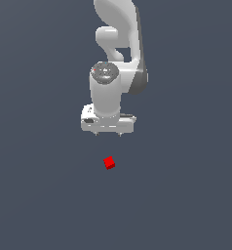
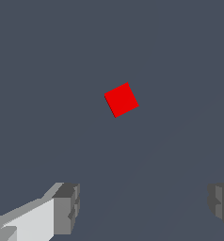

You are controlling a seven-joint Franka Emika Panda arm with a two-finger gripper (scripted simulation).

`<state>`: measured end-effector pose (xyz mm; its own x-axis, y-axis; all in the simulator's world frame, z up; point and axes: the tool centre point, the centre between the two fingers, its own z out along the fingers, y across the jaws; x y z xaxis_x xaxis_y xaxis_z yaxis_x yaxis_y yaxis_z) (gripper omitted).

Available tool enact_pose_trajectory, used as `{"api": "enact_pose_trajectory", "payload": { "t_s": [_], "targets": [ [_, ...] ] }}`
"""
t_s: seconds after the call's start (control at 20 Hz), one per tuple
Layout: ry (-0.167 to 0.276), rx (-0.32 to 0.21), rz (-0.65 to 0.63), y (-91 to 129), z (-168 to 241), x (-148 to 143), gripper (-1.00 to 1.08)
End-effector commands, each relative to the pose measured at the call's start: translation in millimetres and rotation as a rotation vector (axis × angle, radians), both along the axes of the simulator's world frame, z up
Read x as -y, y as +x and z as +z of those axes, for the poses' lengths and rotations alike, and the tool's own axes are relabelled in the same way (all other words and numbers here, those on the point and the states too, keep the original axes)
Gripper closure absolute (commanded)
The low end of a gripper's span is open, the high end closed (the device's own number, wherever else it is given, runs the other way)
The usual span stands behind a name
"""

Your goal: Pick up the red cube and move it to a goal position.

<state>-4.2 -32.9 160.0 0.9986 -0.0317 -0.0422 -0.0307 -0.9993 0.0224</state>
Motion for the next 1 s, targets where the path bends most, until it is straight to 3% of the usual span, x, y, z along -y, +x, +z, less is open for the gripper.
{"api": "enact_pose_trajectory", "payload": {
  "t_s": [0.0,0.45,0.95],
  "targets": [
    [0.000,0.000,0.000,0.0,0.0,0.0,-0.92],
    [0.004,0.004,0.053,7.5,-16.4,2.1,-0.92],
    [0.017,0.020,0.239,35.7,-73.9,5.5,-0.92]
  ]
}}
